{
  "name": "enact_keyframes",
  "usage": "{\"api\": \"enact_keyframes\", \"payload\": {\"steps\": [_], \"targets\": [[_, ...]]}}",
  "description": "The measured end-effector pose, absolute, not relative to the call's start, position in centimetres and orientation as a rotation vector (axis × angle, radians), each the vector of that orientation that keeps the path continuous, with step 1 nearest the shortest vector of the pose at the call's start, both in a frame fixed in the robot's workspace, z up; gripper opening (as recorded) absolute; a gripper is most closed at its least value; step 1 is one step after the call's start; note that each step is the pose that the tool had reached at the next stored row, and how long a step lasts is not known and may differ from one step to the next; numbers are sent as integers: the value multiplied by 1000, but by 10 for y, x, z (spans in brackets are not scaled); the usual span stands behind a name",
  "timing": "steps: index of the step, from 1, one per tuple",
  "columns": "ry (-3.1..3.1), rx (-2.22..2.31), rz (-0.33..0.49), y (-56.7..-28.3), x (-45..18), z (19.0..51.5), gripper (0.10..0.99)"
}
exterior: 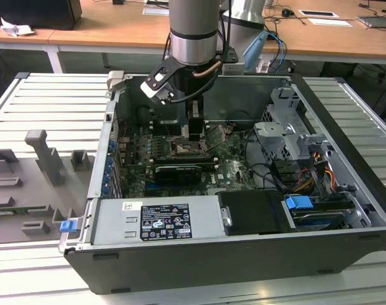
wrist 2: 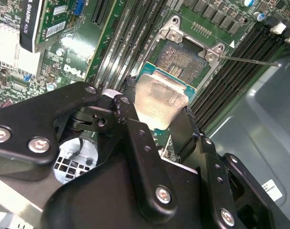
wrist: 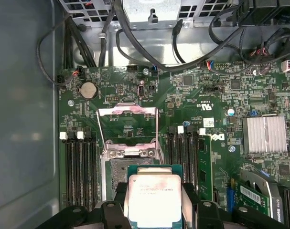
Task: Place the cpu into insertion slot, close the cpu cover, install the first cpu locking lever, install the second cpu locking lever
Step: 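Place the cpu into insertion slot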
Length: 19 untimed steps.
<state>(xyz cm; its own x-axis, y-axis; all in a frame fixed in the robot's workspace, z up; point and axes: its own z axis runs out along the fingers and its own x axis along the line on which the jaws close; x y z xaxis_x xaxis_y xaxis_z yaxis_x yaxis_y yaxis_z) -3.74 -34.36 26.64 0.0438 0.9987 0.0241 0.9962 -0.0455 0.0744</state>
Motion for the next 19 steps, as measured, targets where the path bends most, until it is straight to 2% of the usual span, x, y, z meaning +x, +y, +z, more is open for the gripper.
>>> {"api": "enact_keyframes", "payload": {"steps": [19], "targets": [[2145, 2242, 107, -336, -38, 255, 529]]}}
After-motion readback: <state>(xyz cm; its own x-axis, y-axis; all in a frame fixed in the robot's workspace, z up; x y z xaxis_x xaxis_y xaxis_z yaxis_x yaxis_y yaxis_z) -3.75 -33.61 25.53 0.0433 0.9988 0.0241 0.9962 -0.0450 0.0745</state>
